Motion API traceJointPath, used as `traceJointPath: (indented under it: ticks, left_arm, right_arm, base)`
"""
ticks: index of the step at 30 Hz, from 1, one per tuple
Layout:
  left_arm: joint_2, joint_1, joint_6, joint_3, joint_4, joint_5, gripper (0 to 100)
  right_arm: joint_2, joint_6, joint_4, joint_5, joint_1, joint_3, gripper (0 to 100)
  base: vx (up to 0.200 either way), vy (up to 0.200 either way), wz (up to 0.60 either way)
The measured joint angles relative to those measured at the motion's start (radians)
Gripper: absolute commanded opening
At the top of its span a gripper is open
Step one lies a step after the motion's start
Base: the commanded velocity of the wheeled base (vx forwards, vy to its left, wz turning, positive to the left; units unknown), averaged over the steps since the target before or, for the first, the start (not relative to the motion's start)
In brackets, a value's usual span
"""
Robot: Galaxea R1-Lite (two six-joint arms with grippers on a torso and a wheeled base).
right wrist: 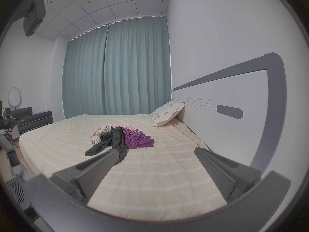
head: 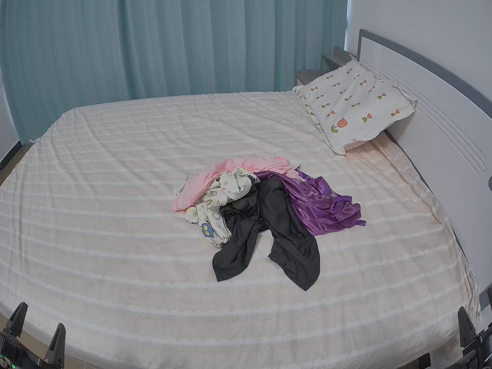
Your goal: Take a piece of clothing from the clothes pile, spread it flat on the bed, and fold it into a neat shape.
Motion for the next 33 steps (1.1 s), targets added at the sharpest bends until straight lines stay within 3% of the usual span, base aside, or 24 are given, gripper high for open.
traceJointPath:
  ticks: [4,9,17,26,33]
  left_arm:
    - [0.0,0.0,0.0,0.0,0.0,0.0,100]
    - [0.0,0.0,0.0,0.0,0.0,0.0,100]
    - [0.0,0.0,0.0,0.0,0.0,0.0,100]
    - [0.0,0.0,0.0,0.0,0.0,0.0,100]
    - [0.0,0.0,0.0,0.0,0.0,0.001,100]
  right_arm:
    - [0.011,0.026,0.001,0.021,-0.005,-0.068,100]
    - [0.096,0.04,0.031,0.097,-0.013,-0.187,100]
    - [0.338,0.053,0.013,0.216,-0.001,-0.199,100]
    - [0.732,0.079,-0.175,0.27,0.074,-0.191,100]
    - [1.079,0.168,-0.406,0.279,0.164,-0.208,100]
  base:
    - [0.0,0.0,0.0]
    - [0.0,0.0,0.0]
    - [0.0,0.0,0.0]
    - [0.0,0.0,0.0]
    - [0.0,0.0,0.0]
